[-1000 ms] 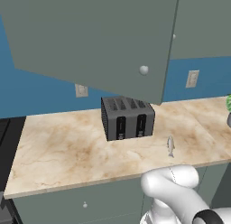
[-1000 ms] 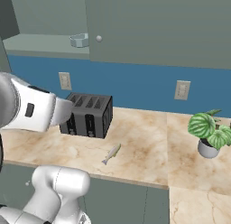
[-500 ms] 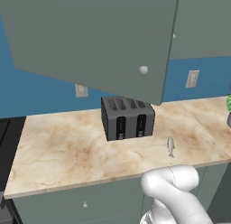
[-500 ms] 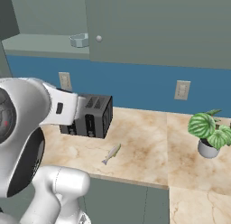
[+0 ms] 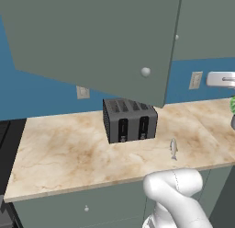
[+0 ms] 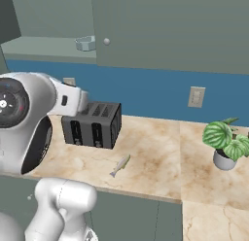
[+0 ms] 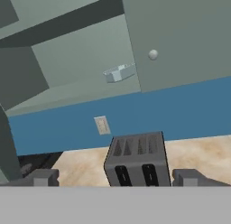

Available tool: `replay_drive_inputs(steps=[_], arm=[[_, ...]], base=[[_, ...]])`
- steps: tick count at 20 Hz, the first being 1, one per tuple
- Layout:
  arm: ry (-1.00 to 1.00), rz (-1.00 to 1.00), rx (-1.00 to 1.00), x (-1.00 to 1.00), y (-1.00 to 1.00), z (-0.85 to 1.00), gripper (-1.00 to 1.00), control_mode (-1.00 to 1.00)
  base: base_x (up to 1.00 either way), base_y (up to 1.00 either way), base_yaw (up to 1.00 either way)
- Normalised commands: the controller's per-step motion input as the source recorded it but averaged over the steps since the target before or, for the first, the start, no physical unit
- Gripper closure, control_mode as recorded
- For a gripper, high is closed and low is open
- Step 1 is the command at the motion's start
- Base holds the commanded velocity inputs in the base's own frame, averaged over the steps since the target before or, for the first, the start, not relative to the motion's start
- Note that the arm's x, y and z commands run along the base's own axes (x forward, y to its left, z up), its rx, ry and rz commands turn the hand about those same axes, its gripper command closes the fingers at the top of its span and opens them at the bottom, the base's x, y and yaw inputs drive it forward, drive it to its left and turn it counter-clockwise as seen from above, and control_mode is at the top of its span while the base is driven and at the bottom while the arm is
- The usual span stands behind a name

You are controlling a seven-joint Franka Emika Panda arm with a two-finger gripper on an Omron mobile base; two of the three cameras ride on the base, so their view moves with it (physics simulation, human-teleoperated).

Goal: Retrieve the tupperware from the cabinet, then place the raw meat into the tupperware to avoid contamination.

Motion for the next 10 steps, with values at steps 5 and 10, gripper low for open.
replay_drive_inputs(steps=[5,10], arm=[[0.04,0.06,0.05,0.37,0.2,0.0,-1.0,-1.0],[0.03,0.11,0.05,0.36,0.16,0.0,-1.0,-1.0]], base=[[0.0,0.0,0.0],[0.0,0.0,0.0]])
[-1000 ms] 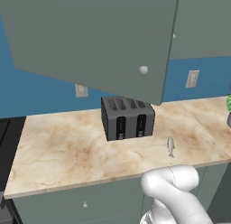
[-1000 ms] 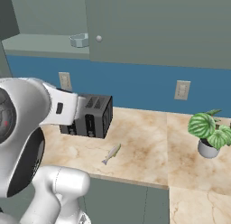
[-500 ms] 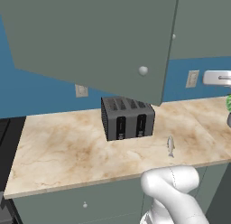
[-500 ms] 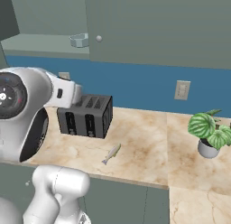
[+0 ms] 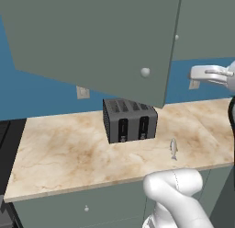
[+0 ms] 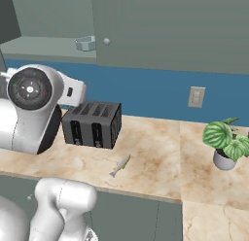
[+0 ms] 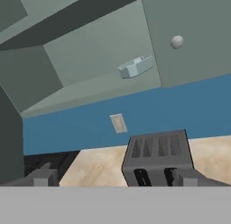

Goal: Retrieve the tupperware from the cabinet, then place the raw meat into the tupperware to avoid contamination.

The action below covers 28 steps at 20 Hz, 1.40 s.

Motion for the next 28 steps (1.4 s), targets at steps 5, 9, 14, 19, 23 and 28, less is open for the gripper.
replay_drive_inputs(steps=[5,9,14,19,23,28], arm=[[0.01,0.13,0.04,0.31,0.21,0.0,-1.0,-1.0],[0.01,0.16,0.04,0.24,0.23,-0.01,-1.0,-1.0],[0.0,0.18,0.04,0.23,0.26,-0.05,-1.0,-1.0],[0.0,0.17,0.04,0.29,0.31,-0.04,-1.0,-1.0],[0.0,0.16,0.04,0.31,0.32,-0.02,-1.0,-1.0],[0.0,0.12,0.01,0.28,0.34,-0.05,-1.0,-1.0]], base=[[0.0,0.0,0.0],[0.0,0.0,0.0],[0.0,0.0,0.0],[0.0,0.0,0.0],[0.0,0.0,0.0],[0.0,0.0,0.0]])
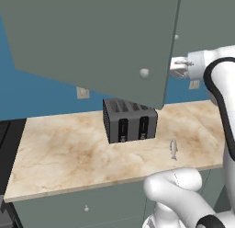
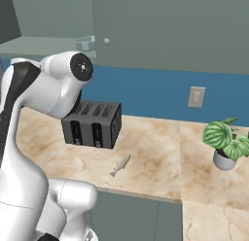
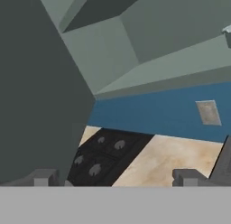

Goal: Retrieve the tupperware from the cabinet, then place the raw meat into the tupperware to avoid contamination.

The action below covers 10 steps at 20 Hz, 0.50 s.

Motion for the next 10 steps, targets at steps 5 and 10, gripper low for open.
replay_drive_inputs(steps=[5,10], arm=[[0.0,0.09,0.0,0.13,0.43,-0.07,-1.0,-1.0],[-0.04,0.06,0.0,0.0,0.62,-0.11,-1.0,-1.0]], base=[[0.0,0.0,0.0],[0.0,0.0,0.0]])
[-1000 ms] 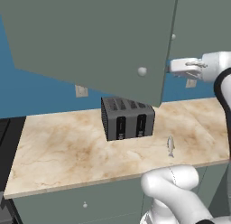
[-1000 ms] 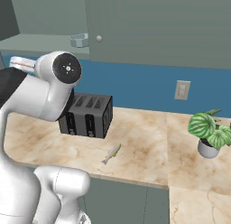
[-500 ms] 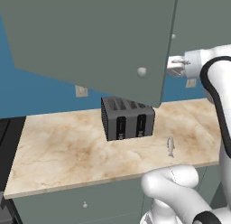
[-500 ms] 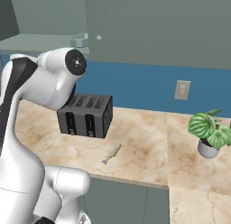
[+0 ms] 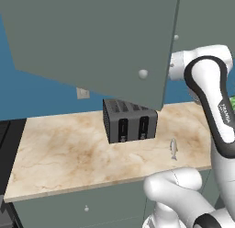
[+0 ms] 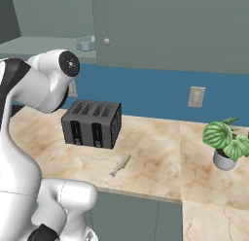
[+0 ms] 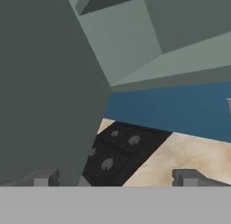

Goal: Retrieve the tupperware from the cabinet, then place the raw meat into the tupperware to avoid contamination.

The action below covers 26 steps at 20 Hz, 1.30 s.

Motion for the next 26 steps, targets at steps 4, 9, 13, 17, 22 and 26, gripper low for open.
replay_drive_inputs(steps=[4,9,13,17,22,26], arm=[[-0.05,0.05,0.0,0.0,0.7,-0.13,-1.0,-1.0],[-0.05,0.04,0.01,0.0,0.7,-0.1,-1.0,-1.0],[-0.06,0.02,0.01,0.0,0.68,-0.07,-1.0,-1.0],[-0.08,0.0,0.01,0.0,0.67,-0.03,-1.0,-1.0],[-0.05,0.0,0.02,0.0,0.76,-0.08,-1.0,-1.0],[-0.02,0.0,0.01,0.01,0.79,-0.11,-1.0,-1.0]], base=[[0.0,0.0,0.0],[0.0,0.0,0.0],[0.0,0.0,0.0],[0.0,0.0,0.0],[0.0,0.0,0.0],[0.0,0.0,0.0]])
